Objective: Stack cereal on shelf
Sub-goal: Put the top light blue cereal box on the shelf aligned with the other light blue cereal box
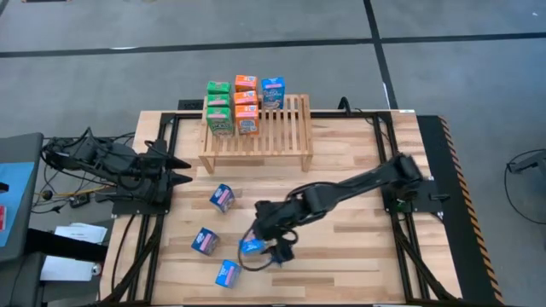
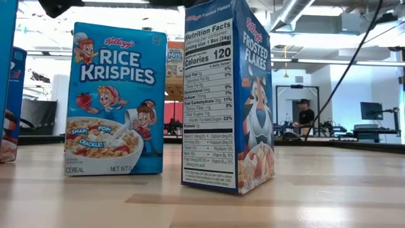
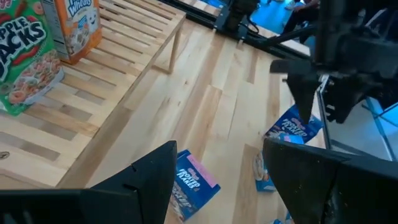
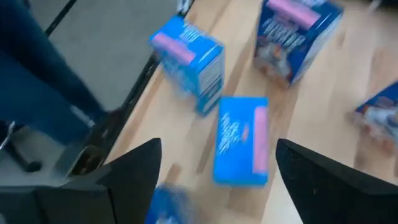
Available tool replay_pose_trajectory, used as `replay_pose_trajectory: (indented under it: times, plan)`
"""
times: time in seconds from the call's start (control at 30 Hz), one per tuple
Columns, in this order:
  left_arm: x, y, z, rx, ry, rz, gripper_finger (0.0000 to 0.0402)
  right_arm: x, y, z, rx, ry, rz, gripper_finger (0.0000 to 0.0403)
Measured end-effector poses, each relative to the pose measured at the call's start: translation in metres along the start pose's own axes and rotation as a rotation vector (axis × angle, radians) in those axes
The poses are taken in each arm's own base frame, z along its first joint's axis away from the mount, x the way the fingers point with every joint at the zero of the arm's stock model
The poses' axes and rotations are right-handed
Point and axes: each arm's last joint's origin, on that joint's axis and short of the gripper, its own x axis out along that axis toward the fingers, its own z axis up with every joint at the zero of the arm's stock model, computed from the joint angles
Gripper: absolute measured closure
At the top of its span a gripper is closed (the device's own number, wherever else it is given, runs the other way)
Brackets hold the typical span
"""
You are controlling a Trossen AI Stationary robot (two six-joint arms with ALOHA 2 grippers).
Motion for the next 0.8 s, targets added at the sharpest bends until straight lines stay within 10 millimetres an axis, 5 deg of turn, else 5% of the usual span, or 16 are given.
replay_pose_trajectory:
  times: [0.27, 0.8]
  plan:
    - [0.000, 0.002, -0.003, 0.014, 0.026, 0.016, 0.0173, 0.044, -0.010, -0.003, 0.006, 0.051, -0.002, 0.0061]
    - [0.000, 0.002, -0.003, 0.018, 0.024, 0.022, 0.0173, 0.068, 0.002, -0.015, 0.012, 0.099, -0.142, 0.0048]
